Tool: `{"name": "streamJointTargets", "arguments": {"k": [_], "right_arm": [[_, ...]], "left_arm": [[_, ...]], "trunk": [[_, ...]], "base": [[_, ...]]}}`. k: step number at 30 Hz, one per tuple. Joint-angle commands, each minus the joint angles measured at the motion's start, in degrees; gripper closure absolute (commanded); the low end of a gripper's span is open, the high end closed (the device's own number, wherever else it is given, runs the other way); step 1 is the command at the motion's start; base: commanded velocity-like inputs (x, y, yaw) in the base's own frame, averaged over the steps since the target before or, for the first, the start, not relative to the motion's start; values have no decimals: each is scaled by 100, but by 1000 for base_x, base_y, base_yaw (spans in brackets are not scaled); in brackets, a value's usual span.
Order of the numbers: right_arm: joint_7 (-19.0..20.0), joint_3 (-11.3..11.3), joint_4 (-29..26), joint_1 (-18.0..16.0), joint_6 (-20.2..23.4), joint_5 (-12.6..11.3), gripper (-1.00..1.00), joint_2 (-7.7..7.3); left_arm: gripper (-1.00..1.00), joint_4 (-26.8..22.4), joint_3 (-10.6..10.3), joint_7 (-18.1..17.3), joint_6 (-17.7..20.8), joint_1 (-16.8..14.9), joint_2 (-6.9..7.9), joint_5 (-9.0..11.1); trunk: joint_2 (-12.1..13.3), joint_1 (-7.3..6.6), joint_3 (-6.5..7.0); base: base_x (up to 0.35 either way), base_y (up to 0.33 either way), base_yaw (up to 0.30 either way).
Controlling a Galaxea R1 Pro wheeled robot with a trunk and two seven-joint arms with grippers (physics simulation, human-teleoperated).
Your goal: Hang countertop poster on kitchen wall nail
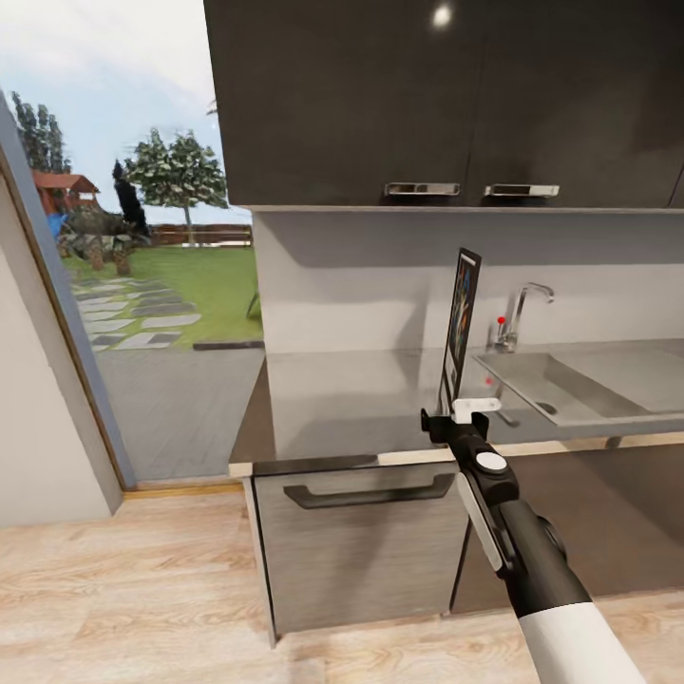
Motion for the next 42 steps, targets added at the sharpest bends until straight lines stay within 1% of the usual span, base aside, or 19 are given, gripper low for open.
{"name": "streamJointTargets", "arguments": {"k": [1, 3, 4, 6, 17, 23, 42], "right_arm": [[-35, 1, 135, -4, -13, -1, -100, -1], [-37, -7, 303, -4, -177, 1, -100, -2], [-38, -23, 583, -4, -458, 6, -100, -10], [-38, -31, 645, -4, -510, 7, -100, -25], [-39, -55, 955, -12, -579, 0, -100, -69], [-39, -56, 979, -13, -582, -1, -100, -72], [-36, -62, 998, -13, -582, -16, -100, -71]], "left_arm": [[-100, -7, 19, -38, 4, 1, -1, 0], [-100, -11, 19, -38, 7, 1, 3, -1], [-100, -13, 19, -38, 9, 1, 5, -1], [-100, -14, 19, -38, 6, 1, 6, -1], [-100, -14, 19, -38, 8, 1, 6, -1], [-100, -14, 19, -38, 9, 1, 6, -1], [-100, -14, 19, -38, 9, 1, 6, -1]], "trunk": [[-3, 0, -5], [-3, 0, -5], [-3, 0, -5], [-3, 0, -5], [-3, 0, -5], [-3, 0, -5], [-3, 0, -5]], "base": [[73, -59, 0], [121, -103, 0], [83, -72, 0], [54, -47, 0], [45, -28, 0], [124, -77, 0], [30, -21, 0]]}}
